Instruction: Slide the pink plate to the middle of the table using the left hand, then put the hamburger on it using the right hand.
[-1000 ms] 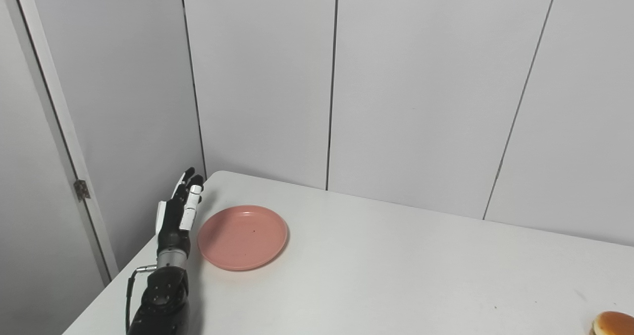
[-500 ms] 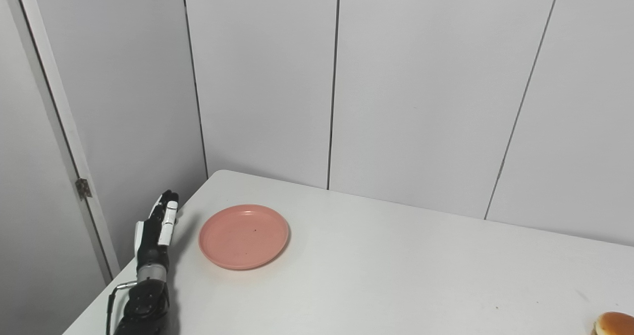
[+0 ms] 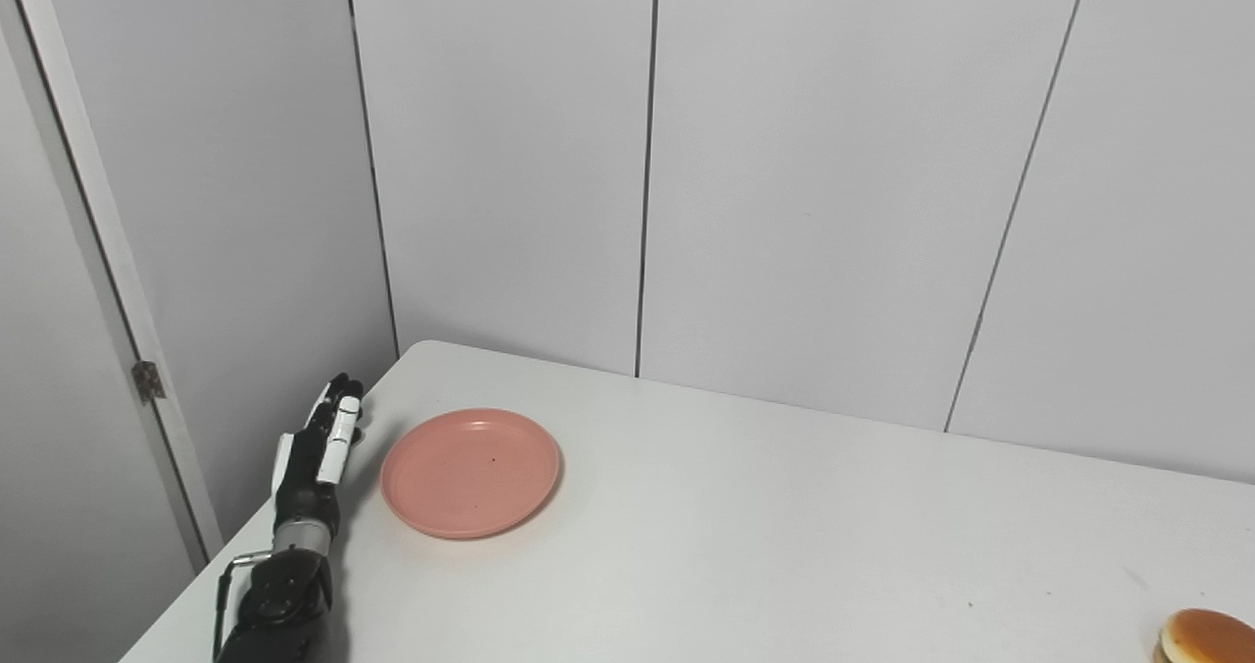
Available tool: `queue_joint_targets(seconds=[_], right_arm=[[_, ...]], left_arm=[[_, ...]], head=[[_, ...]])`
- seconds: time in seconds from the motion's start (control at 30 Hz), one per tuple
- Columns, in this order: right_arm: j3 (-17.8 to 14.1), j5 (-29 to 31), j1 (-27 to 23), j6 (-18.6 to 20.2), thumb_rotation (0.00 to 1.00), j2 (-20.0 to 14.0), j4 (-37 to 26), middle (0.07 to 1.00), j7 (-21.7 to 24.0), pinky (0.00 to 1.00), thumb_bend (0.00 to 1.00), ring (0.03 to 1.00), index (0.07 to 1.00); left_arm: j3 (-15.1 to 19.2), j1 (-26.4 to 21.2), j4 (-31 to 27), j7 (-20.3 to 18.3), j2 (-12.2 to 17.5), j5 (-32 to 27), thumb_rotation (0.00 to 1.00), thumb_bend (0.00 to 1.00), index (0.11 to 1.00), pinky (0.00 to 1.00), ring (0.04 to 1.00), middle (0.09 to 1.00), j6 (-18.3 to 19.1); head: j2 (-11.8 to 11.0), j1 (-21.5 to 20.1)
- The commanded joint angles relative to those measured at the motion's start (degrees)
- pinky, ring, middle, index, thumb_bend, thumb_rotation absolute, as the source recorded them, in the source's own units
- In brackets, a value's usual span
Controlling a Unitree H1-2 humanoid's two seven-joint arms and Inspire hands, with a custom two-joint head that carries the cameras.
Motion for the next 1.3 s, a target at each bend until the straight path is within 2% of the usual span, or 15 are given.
queue_joint_targets(seconds=[0.0,0.2,0.37,0.5,0.7,1.03,1.13,1.27], right_arm=[[0.53,-0.50,2.16,4.28,0.93,0.36,0.37,0.854,-0.42,0.87,0.82,0.873,0.902],[0.94,-0.58,2.73,4.61,0.93,0.37,-0.54,0.845,-0.73,0.87,0.81,0.867,0.903],[1.13,-0.97,2.78,4.68,0.93,0.26,-0.71,0.842,-0.95,0.87,0.79,0.864,0.904],[1.25,-1.36,2.60,4.44,0.94,0.09,-0.28,0.848,-0.93,0.88,0.80,0.873,0.917],[1.21,-1.62,2.47,4.57,0.94,0.21,-0.23,0.844,-1.03,0.88,0.79,0.870,0.909],[1.50,-2.31,2.57,4.93,0.93,0.41,-0.84,0.839,-1.46,0.86,0.79,0.859,0.900],[1.80,-2.81,2.57,5.12,0.93,0.23,-1.18,0.838,-1.60,0.85,0.79,0.856,0.894],[1.97,-2.96,2.64,5.43,0.94,0.40,-1.64,0.836,-1.70,0.85,0.78,0.854,0.893]], left_arm=[[-0.38,-1.10,-2.08,-1.25,0.63,-0.45,0.88,0.73,0.909,0.91,0.921,0.939,1.17],[-2.26,-1.33,-6.19,-0.18,0.26,1.16,0.88,0.74,0.861,0.86,0.890,0.908,6.42],[-3.45,-3.28,-4.67,-1.66,0.98,1.06,0.91,0.75,0.830,0.83,0.884,0.889,9.93],[-3.93,-6.28,-0.07,-2.28,1.69,1.25,0.91,0.76,0.833,0.84,0.891,0.899,9.81],[-4.58,-7.79,1.61,-2.77,1.89,1.42,0.91,0.76,0.812,0.81,0.879,0.886,9.39],[-4.22,-6.27,-4.26,-5.11,-0.06,-0.31,0.91,0.74,0.787,0.82,0.883,0.871,12.69],[-4.45,-5.60,-6.12,-5.19,-1.03,-0.27,0.90,0.78,0.774,0.82,0.879,0.863,13.65],[-4.73,-5.33,-6.08,-4.95,-1.92,0.16,0.90,0.75,0.770,0.80,0.866,0.851,14.08]], head=[[0.35,-0.04],[0.48,-0.23],[0.46,-0.26],[-0.09,-0.35],[-0.24,-0.49],[0.28,-1.09],[0.52,-1.44],[0.70,-1.82]])
